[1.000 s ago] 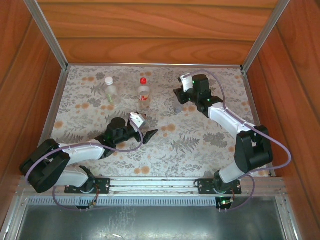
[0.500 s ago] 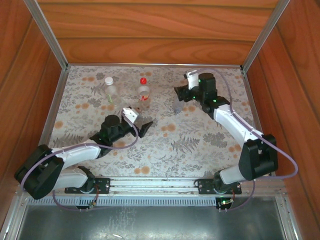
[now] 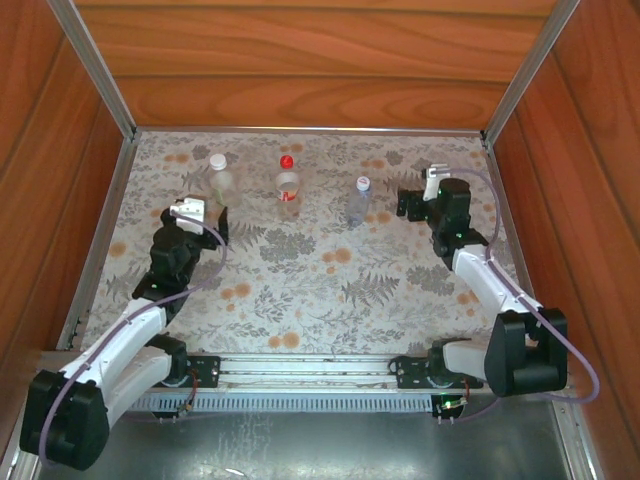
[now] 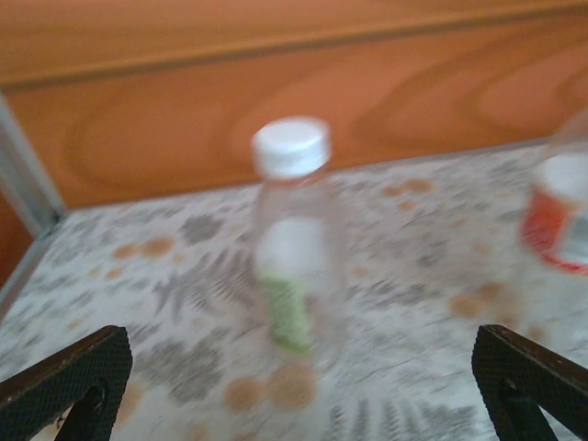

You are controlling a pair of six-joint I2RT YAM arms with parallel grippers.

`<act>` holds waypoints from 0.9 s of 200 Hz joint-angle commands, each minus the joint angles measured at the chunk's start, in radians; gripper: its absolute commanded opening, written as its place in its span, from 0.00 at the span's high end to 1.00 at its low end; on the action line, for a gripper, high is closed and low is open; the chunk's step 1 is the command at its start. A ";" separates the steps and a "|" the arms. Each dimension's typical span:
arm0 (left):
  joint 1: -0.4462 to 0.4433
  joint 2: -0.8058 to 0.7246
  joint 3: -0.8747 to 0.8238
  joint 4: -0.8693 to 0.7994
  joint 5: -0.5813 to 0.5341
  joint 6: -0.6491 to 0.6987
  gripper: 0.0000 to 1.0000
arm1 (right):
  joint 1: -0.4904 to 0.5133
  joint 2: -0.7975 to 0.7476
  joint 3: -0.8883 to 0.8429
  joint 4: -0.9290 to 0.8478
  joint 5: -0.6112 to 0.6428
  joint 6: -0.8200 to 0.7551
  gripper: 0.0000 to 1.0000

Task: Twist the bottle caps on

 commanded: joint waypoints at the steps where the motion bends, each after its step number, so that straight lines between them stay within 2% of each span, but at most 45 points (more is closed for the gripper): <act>1: 0.093 0.060 -0.001 -0.050 -0.034 0.026 0.00 | -0.019 -0.011 -0.075 0.147 0.144 -0.034 0.00; 29: 0.227 0.220 -0.019 0.095 0.056 0.021 0.00 | -0.056 0.039 -0.153 0.274 0.145 -0.028 0.00; 61: 0.278 0.391 -0.040 0.307 0.091 0.016 0.00 | -0.142 0.107 -0.230 0.424 0.038 0.065 0.00; 76: 0.304 0.456 -0.017 0.331 0.111 -0.034 0.00 | -0.160 0.150 -0.259 0.501 0.005 0.078 0.00; 100: 0.315 0.519 0.006 0.385 0.115 -0.088 0.00 | -0.167 0.224 -0.286 0.606 -0.055 0.066 0.00; 120: 0.308 0.632 0.026 0.452 0.120 -0.071 0.00 | -0.167 0.278 -0.282 0.637 -0.107 0.047 0.00; 134: 0.292 0.712 0.036 0.525 0.079 -0.059 0.00 | -0.168 0.287 -0.279 0.640 -0.126 0.035 0.00; 180: 0.286 0.716 0.050 0.504 0.043 -0.066 0.00 | -0.167 0.281 -0.263 0.601 -0.122 0.035 0.00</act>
